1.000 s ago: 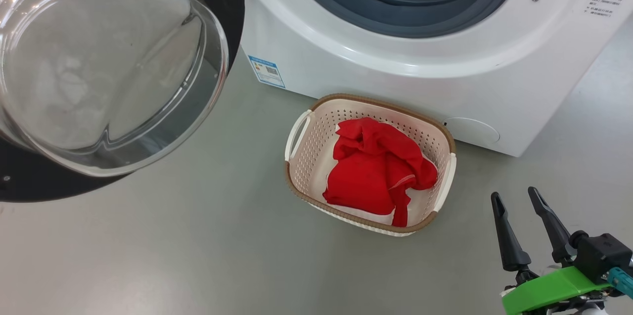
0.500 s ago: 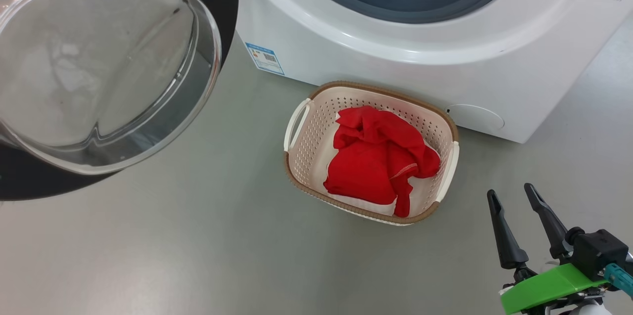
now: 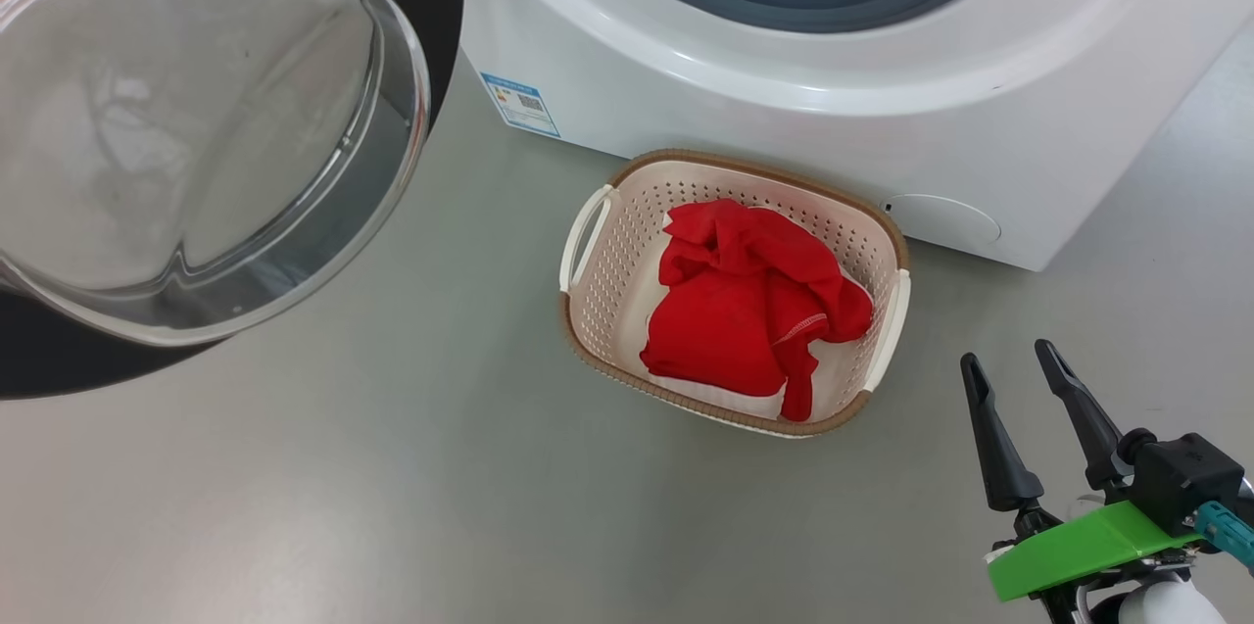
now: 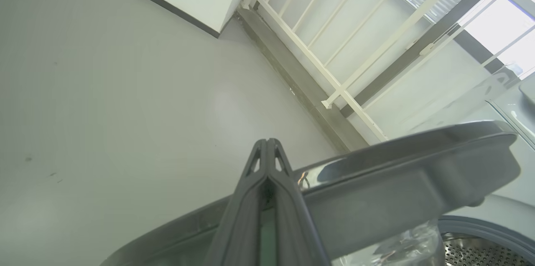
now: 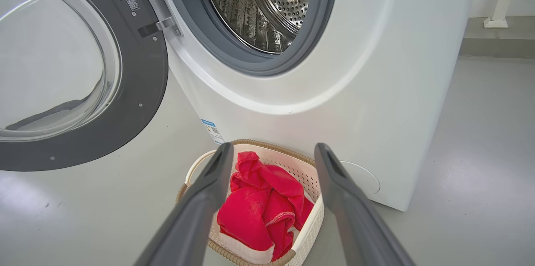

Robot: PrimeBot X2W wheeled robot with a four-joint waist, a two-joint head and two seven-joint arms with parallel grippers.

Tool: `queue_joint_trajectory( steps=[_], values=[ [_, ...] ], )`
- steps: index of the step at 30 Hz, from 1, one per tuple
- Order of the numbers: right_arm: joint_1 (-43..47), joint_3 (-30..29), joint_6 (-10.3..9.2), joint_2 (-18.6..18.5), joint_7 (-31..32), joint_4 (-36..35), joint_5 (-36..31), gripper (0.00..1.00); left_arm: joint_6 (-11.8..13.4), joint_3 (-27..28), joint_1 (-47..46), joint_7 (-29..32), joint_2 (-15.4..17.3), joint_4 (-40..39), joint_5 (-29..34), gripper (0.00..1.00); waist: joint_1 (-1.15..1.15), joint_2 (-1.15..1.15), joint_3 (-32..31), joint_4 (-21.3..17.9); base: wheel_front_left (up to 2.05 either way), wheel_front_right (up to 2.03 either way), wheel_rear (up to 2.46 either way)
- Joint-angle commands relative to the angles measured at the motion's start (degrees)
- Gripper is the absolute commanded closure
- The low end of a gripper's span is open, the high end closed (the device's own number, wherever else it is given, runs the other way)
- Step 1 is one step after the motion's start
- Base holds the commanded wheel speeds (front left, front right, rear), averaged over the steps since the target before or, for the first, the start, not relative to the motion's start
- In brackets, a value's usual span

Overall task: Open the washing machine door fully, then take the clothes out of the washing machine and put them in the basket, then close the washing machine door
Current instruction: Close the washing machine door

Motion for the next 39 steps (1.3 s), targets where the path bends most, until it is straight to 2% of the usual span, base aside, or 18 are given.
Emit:
queue_joint_trajectory(
  steps=[1,22,39],
  values=[
    [-0.9,1.6,0.37,-0.2,-0.4,-1.2,-0.3,0.00,-0.3,0.3,0.4,1.7,5.0,-1.9,-1.3,1.00,0.00,0.00,-0.1,0.0,0.00,0.00,0.00],
    [0.3,0.9,0.37,0.5,-0.4,-1.0,-0.2,0.00,-0.3,-4.1,8.3,13.4,3.1,-13.9,-9.1,1.00,0.00,0.00,-2.9,0.4,0.00,0.00,0.00],
    [1.2,0.6,0.37,1.2,-0.4,-1.0,0.0,0.00,-0.3,-6.3,13.8,20.4,5.0,-22.8,-14.9,1.00,0.00,0.00,-4.8,0.4,0.00,0.00,0.00]
  ],
)
